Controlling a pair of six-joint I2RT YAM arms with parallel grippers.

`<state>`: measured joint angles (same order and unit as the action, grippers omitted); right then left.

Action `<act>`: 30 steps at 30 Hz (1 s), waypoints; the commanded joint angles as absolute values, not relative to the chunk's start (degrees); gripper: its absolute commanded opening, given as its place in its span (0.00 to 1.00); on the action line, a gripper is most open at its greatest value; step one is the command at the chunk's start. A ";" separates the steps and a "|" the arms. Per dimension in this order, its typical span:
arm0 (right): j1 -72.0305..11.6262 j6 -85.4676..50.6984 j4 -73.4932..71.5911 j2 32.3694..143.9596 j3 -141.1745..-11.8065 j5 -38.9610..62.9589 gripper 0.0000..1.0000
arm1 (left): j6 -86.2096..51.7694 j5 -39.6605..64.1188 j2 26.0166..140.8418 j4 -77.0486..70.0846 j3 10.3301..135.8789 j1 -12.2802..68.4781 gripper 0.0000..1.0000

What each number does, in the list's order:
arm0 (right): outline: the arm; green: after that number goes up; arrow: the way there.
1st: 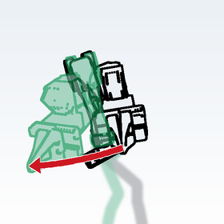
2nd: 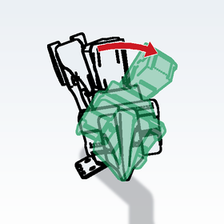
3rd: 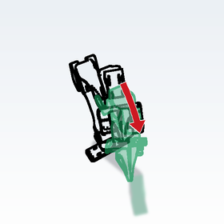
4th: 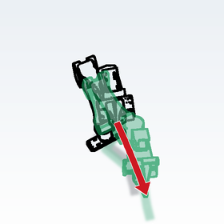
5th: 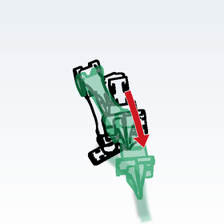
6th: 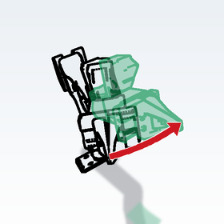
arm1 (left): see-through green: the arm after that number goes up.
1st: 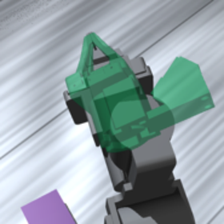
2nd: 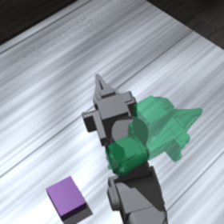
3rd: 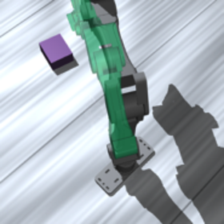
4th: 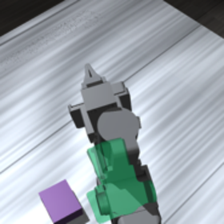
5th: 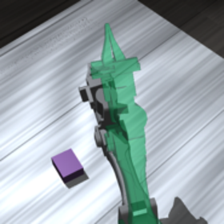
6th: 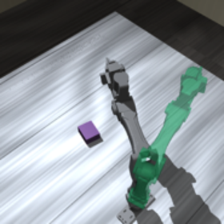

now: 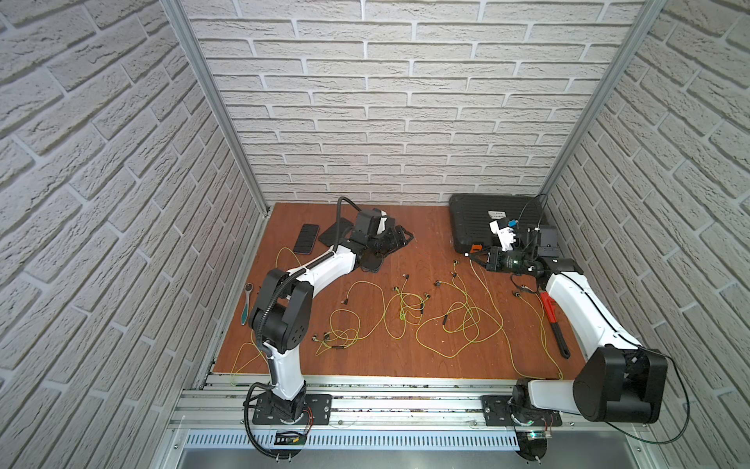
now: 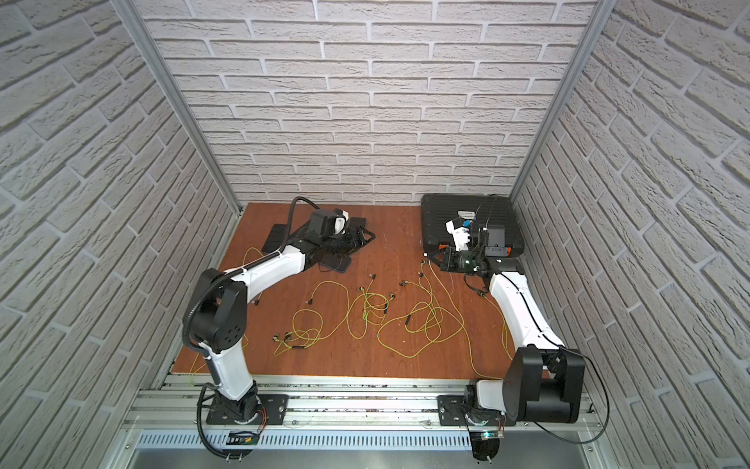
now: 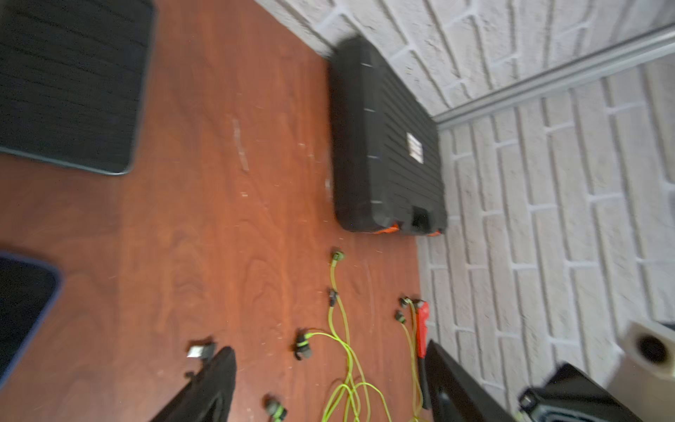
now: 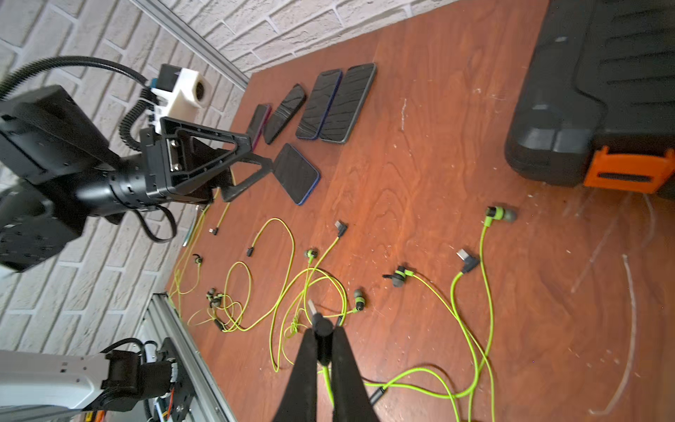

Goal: Plug wired earphones into phones
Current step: Pick up the wired earphone from the center of the board, then pick up the phone at the center of the board.

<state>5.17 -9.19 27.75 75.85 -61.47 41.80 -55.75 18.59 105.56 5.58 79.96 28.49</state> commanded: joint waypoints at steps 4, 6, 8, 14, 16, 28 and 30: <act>2.85 -7.62 29.98 69.17 -58.41 28.49 0.05 | -61.96 3.57 106.52 27.30 85.00 24.06 0.87; 2.52 -8.30 29.61 68.64 -56.41 26.64 0.05 | -62.87 3.12 111.04 35.71 91.72 23.32 0.88; 2.36 -7.91 29.47 68.60 -54.68 26.53 0.05 | -64.40 3.13 115.93 43.64 99.55 22.47 0.85; 2.30 -7.20 27.49 69.03 -50.98 26.46 0.05 | -74.69 1.38 123.78 53.24 110.11 21.05 0.84; 2.39 -6.79 28.18 70.17 -51.32 26.28 0.05 | -76.78 0.20 126.34 56.81 113.52 20.95 0.85; 2.44 -4.00 26.63 74.51 -50.22 27.17 0.05 | -79.31 -0.31 142.16 69.56 132.05 21.76 0.98; 2.41 -3.63 26.64 74.57 -50.02 27.03 0.05 | -80.09 -0.35 142.45 69.20 131.31 21.67 0.98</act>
<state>2.70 -5.15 28.51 74.78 -50.74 26.79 -78.32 1.04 142.12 65.73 131.61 21.45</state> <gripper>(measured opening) 0.090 0.982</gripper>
